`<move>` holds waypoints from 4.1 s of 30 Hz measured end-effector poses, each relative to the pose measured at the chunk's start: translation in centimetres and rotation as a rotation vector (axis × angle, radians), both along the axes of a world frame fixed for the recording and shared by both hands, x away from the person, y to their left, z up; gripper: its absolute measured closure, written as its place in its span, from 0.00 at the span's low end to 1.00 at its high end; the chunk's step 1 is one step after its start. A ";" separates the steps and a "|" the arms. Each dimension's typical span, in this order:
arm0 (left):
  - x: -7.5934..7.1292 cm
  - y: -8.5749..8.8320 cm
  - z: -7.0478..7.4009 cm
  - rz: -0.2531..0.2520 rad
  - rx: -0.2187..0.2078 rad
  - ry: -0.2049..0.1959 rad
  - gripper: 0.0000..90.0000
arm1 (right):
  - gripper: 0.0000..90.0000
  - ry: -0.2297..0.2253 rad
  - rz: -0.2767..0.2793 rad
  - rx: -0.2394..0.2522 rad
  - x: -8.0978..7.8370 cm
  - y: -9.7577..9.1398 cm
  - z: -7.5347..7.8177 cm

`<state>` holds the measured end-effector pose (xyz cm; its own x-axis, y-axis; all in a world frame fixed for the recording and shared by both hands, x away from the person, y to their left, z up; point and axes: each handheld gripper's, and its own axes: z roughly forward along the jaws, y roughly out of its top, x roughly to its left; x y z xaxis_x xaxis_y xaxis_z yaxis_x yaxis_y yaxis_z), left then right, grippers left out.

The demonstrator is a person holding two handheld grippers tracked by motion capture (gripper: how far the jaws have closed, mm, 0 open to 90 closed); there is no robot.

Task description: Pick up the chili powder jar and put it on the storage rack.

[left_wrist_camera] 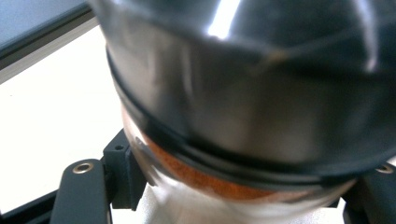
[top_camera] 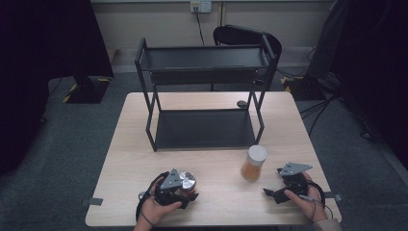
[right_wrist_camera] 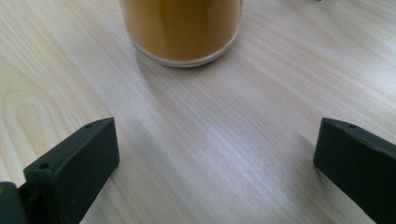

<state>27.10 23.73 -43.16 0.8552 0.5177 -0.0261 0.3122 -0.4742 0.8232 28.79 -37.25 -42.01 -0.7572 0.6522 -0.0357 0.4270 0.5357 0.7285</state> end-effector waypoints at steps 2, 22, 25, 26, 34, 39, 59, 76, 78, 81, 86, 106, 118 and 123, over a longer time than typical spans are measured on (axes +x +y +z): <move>-0.1 -0.1 0.1 0.003 0.007 -0.002 0.33 | 0.00 0.000 0.000 0.000 0.0 0.0 0.0; 1.1 0.5 1.5 0.053 -0.025 0.024 0.33 | 0.00 0.000 0.000 0.000 0.0 0.0 0.0; 1.5 0.6 1.9 0.068 -0.034 0.030 0.33 | 0.00 0.000 0.000 0.000 0.0 0.0 0.0; 1.5 0.6 1.9 0.068 -0.034 0.030 0.33 | 0.00 0.000 0.000 0.000 0.0 0.0 0.0; 2.8 0.5 3.1 0.095 -0.022 0.028 0.33 | 0.00 0.000 0.000 0.000 0.0 0.0 0.0; 3.6 0.4 3.8 0.109 -0.025 0.022 0.33 | 0.00 0.000 0.000 0.000 0.0 0.0 0.0; 6.8 -0.5 6.0 0.148 -0.017 0.020 0.33 | 0.00 0.000 0.000 0.000 0.0 0.0 0.0; 8.3 -0.9 8.0 0.185 -0.001 0.008 0.34 | 0.00 0.000 0.000 0.000 0.0 0.0 0.0; 8.5 -1.0 8.4 0.188 0.003 0.006 0.34 | 0.00 0.000 0.000 0.000 0.0 0.0 0.0; 8.7 -1.1 8.8 0.201 0.006 0.001 0.34 | 0.00 0.000 0.000 0.000 0.0 0.0 0.0; 9.1 -1.2 9.4 0.213 0.016 0.000 0.34 | 0.00 0.000 0.000 0.000 0.0 0.0 0.0; 10.5 -1.0 11.9 0.258 0.003 -0.004 0.34 | 0.00 0.000 0.000 0.000 0.0 0.0 0.0; 11.3 -0.6 14.4 0.266 -0.011 -0.014 0.34 | 0.00 0.000 0.000 0.000 0.0 0.0 0.0; 11.5 -0.7 15.8 0.262 0.005 -0.023 0.34 | 0.00 0.000 0.000 0.000 0.0 0.0 0.0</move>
